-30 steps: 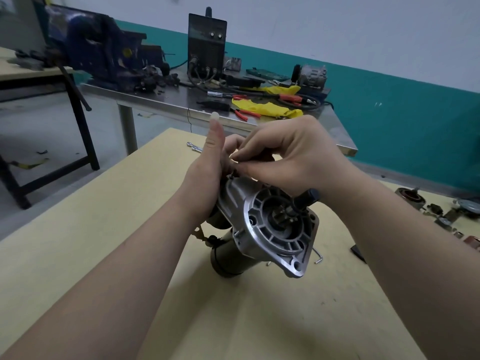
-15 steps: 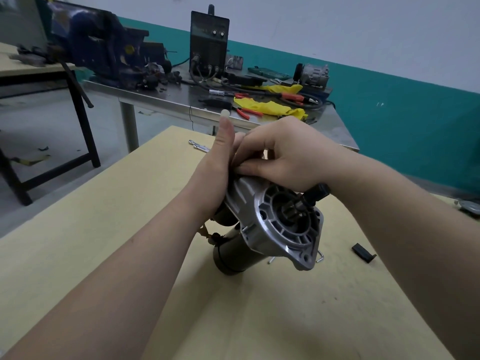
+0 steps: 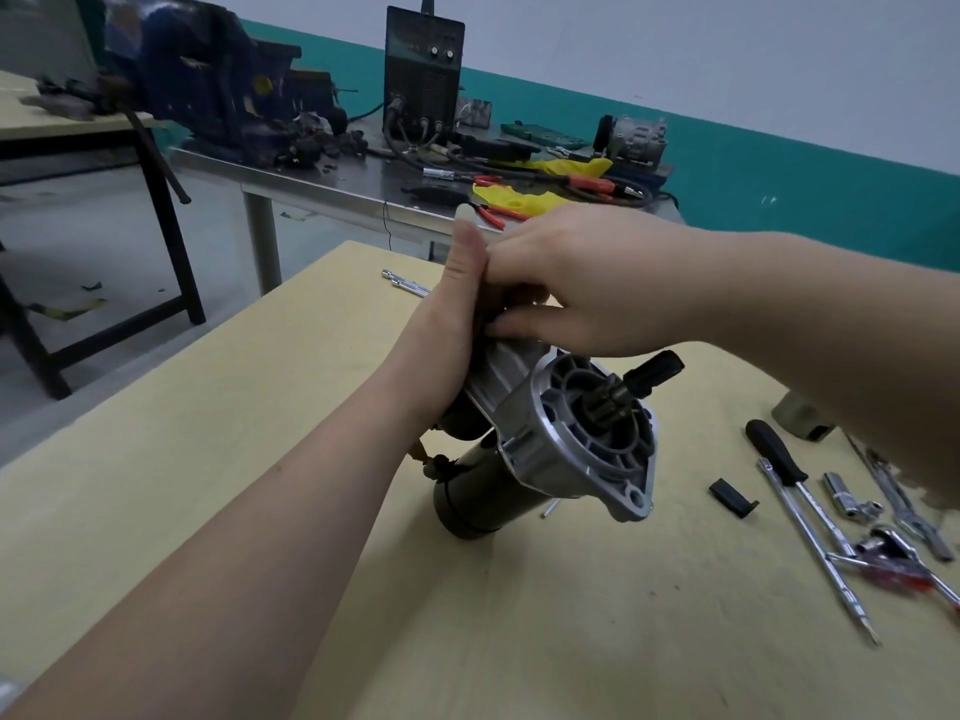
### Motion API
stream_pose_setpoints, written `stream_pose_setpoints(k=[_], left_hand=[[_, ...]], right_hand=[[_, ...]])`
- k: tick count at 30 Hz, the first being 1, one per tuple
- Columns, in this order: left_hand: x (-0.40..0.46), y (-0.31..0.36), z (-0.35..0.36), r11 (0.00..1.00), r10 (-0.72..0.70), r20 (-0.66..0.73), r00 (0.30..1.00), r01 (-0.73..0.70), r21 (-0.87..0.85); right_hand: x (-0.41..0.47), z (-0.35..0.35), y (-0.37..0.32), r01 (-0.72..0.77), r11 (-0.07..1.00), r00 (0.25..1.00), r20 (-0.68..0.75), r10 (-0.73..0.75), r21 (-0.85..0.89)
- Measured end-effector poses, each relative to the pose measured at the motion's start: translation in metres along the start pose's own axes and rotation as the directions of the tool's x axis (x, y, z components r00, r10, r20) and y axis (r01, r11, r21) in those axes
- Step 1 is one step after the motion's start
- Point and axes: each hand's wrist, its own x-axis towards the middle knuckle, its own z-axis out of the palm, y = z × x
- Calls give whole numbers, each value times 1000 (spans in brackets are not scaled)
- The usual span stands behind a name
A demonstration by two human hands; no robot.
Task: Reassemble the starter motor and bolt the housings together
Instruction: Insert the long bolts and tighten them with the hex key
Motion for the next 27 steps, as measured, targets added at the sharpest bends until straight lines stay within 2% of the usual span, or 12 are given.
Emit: stream_pose_setpoints(k=[2,6,8,10,11,13,16,19,22,25,27], left_hand=[[1,-1,1,1000,11,12,1000,-11,11],[3,-1,1,997,-7,1,1000,7,73],[4,-2,1,995,1,-6,1000,0,96],[4,-4,-1,994,30,4,1000,-30,104],[5,-5,-4,994,42,10,999,-43,103],[4,-4,-11,995,40,42,998,-43,89],[-1,-8,-24,993,9,98,995,-21,119],[-12,-23,-28,958,-51,-15,999,53,281],[-17,-25,-24,928,-73,-86,994,99,359],[-14,-18,-19,908,-56,-61,997,77,411],[-12,-18,-15,914,-54,-34,998,63,400]], right_hand=[[-2,4,2,-3,1000,1000,-8,3,24],[1,6,-5,-30,986,999,15,33,-166],[4,10,0,-60,987,998,-10,59,-148],[5,16,3,-123,992,992,-23,123,16],[5,21,5,-161,974,985,-28,168,157],[5,30,9,-246,888,963,-8,270,390],[6,42,11,-311,818,936,8,351,485],[4,50,5,-330,761,915,-10,404,559],[2,55,3,-321,679,899,-14,438,661],[-4,54,11,-354,544,894,104,436,761],[-10,52,20,-358,477,908,179,379,803]])
